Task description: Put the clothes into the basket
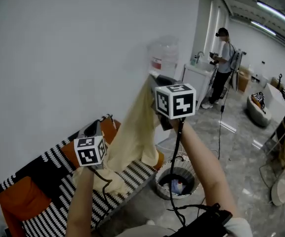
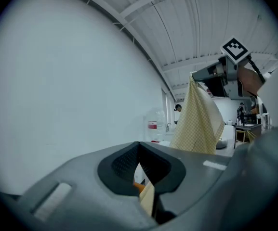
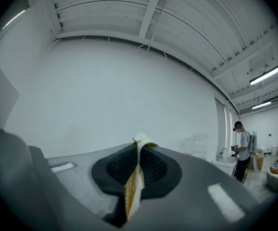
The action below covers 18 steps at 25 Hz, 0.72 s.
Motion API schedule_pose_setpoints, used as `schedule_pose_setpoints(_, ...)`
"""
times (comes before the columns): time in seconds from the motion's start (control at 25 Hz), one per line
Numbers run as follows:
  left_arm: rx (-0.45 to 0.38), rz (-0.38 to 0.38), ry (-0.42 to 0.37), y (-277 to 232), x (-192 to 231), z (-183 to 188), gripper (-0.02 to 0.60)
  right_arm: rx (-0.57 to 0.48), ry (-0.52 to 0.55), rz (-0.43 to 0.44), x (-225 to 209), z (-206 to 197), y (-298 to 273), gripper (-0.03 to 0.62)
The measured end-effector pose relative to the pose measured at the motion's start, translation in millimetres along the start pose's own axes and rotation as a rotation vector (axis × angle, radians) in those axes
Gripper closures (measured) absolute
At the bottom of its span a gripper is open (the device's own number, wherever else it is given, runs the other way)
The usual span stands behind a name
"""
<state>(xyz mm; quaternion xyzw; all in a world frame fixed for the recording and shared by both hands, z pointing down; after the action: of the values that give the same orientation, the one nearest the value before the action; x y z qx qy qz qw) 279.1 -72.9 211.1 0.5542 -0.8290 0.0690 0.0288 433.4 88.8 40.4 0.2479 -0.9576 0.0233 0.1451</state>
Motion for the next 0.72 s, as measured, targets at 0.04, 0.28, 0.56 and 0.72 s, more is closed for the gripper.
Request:
schedule_pose_setpoints(0.04,-0.003,-0.029,-0.006,-3.0,-7.2,3.6,0.578,0.005,0.008,-0.021,-3.2,3.9,4.3,0.580)
schedule_pose_setpoints(0.28,-0.013,-0.188,-0.028,-11.8,-45.4,26.5,0.578,0.037,-0.011,-0.133,-16.6,12.2,31.8,0.580)
schedule_pose_setpoints(0.56,-0.032,-0.331,-0.036,-8.4,-80.6,66.2,0.578,0.035,-0.019,-0.265,-40.0,38.6,79.0,0.580)
schedule_pose_setpoints(0.72,-0.053,-0.408,-0.044,-14.1,-107.9,83.4,0.578,0.029,0.026,-0.392,-73.7,71.1,118.4,0.580)
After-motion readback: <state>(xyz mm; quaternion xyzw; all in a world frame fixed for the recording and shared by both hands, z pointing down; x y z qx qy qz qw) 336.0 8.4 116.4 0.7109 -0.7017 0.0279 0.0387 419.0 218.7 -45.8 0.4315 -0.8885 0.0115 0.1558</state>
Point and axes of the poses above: the fingertips, and each gripper's own axes: y backward along the fingers, x to its left, z out of its top, the point moved 2 cm from there along y, backward along the fingers, and after that the axes turned 9 degrees about y, right-handed, at the moved point
